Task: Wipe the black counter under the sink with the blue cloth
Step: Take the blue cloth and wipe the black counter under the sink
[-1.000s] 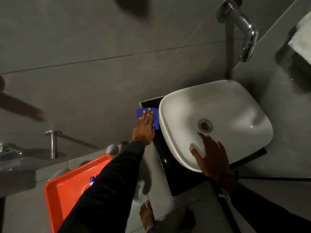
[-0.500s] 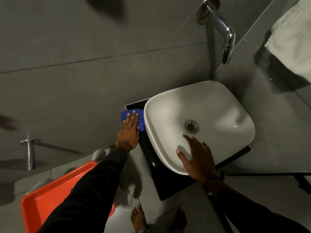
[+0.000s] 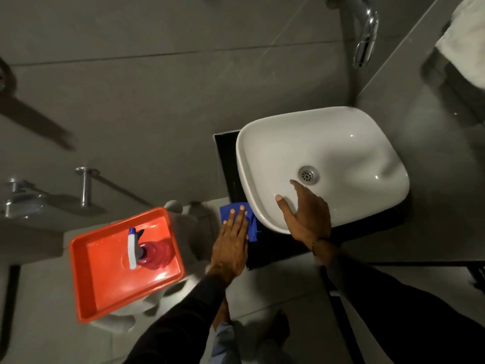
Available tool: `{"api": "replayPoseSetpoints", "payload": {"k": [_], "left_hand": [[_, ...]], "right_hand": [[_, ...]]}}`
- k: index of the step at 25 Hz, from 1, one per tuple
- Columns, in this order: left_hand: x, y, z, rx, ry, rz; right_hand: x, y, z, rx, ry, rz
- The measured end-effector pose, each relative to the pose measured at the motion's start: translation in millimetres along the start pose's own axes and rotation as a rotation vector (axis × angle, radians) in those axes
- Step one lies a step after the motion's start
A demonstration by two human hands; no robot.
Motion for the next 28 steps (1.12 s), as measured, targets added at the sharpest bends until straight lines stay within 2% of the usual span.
{"api": "replayPoseSetpoints", "payload": {"k": [4,9,11,14,16,21,26,28], "left_hand": [[-56,20,-46,-0.001,-0.015,0.043],[-70,19,-67,0.095,-0.014,0.051],[-67,16,-64,0.122,0.026,0.053],[-76,2,-63,0.110,0.087,0.044],[-85,-11,-48,0.071,0.107,0.021],[-60,-78,13,0.021,0.090,-0.080],[3,-142,2,0.083,0.247,-0.178],[13,-149,-7,0.120,0.297,-0.175]], "right_hand": [[-4,0,-1,0.040,-0.028,-0.007],[-11,-7,0,0.209,-0.044,0.004],[-15,-24,1,0.324,-0.100,-0.105],[-51,-67,-5,0.366,-0.295,-0.342],[-85,-67,-13,0.392,-0.346,-0.379],[-154,38,5,0.264,-0.309,-0.138],[-156,132,16,-0.037,-0.198,0.260],[-162,142,12,-0.092,-0.210,0.315]]}}
Point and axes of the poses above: each hand's wrist, its own x-axis towards the middle knuckle, its own y-axis out of the palm, z = x × y, the point moved 8 cm from there along x, towards the middle knuckle, and after that the axes turned 13 degrees about x, right-handed, at the moved point
